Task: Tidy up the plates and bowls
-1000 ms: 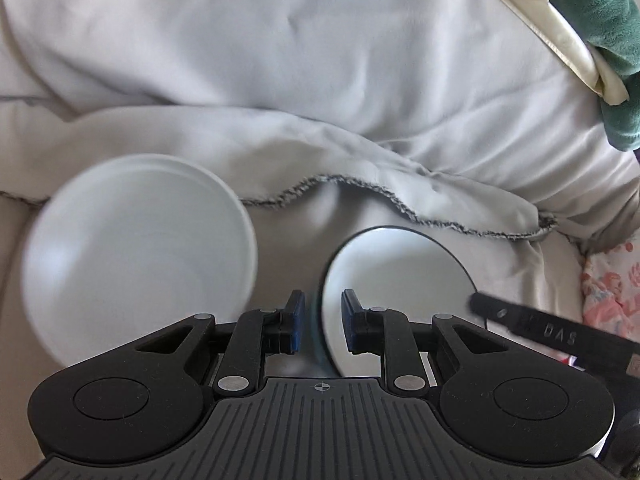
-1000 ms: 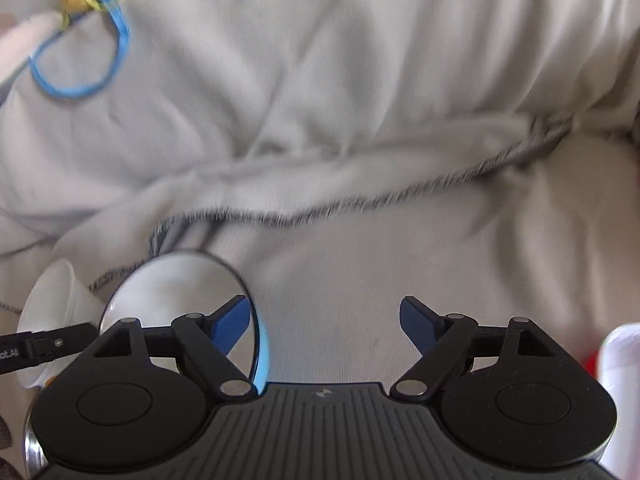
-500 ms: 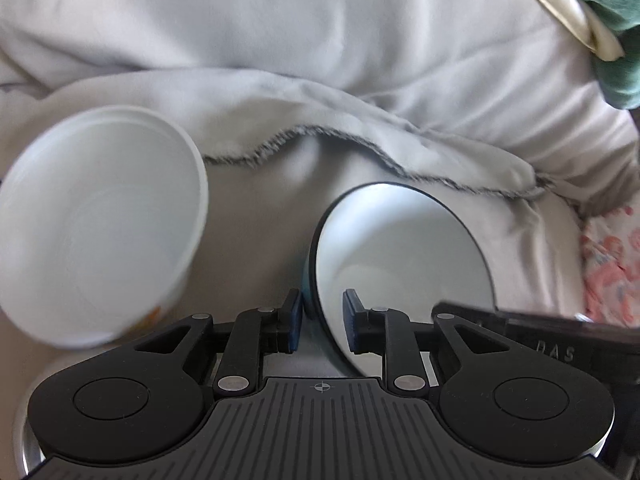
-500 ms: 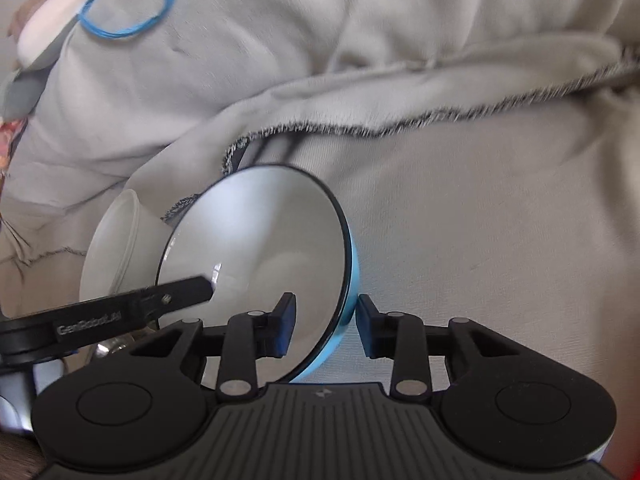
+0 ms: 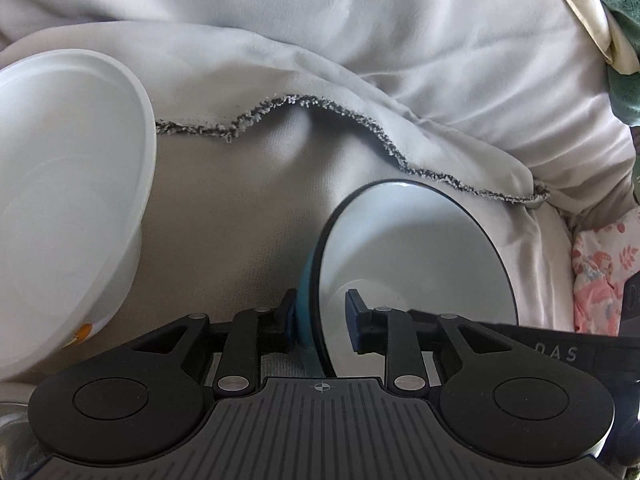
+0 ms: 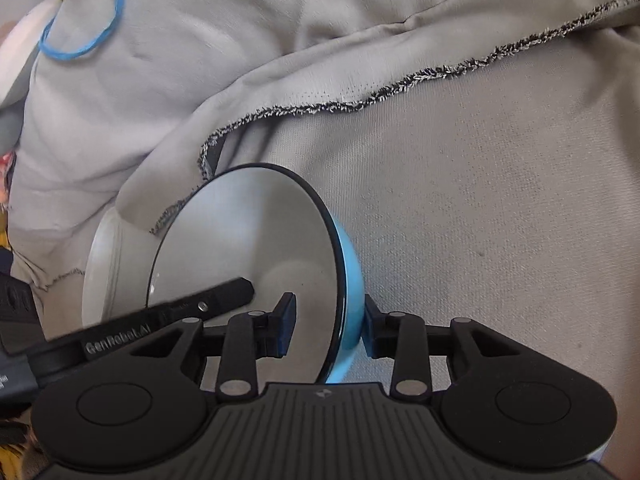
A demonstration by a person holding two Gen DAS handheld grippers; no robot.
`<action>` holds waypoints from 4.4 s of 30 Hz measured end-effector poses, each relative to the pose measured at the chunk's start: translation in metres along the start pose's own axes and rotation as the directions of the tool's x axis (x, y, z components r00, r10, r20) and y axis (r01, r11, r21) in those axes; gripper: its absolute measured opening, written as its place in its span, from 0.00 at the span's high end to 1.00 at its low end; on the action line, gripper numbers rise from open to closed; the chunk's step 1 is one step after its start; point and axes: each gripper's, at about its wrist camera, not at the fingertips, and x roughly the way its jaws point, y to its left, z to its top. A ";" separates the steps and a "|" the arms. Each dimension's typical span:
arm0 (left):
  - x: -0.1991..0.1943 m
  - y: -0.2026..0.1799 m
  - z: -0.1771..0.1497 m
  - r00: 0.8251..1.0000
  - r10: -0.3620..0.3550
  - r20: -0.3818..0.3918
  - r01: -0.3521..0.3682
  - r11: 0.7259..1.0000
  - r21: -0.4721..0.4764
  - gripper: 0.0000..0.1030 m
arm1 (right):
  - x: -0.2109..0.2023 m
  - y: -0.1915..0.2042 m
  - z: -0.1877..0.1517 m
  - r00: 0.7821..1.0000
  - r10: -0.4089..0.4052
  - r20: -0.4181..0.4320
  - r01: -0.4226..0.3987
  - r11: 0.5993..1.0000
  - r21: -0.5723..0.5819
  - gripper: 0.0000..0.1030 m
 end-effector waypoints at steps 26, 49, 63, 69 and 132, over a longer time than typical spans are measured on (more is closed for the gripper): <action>-0.091 -0.047 -0.115 0.984 -0.136 -0.114 0.151 0.979 0.136 0.63 | -0.126 0.016 -0.140 0.987 -0.100 0.123 0.102 0.995 -0.004 0.63; -0.105 -0.053 -0.120 0.995 -0.096 -0.038 0.103 0.953 0.284 0.73 | -0.139 0.016 -0.169 0.941 -0.224 0.255 0.242 0.969 -0.042 0.63; -0.104 -0.050 -0.117 0.999 -0.043 0.021 0.034 0.947 0.318 0.74 | -0.146 0.016 -0.178 0.913 -0.248 0.325 0.280 0.958 -0.055 0.53; -0.080 -0.046 -0.116 0.999 -0.053 0.004 0.049 0.954 0.296 0.70 | -0.115 -0.005 -0.180 0.963 -0.198 0.183 0.198 0.980 0.019 0.52; -0.140 0.175 -0.004 0.942 0.077 0.325 0.031 0.948 -0.316 0.74 | 0.002 0.222 -0.041 0.941 -0.228 0.251 0.311 0.875 -0.372 0.17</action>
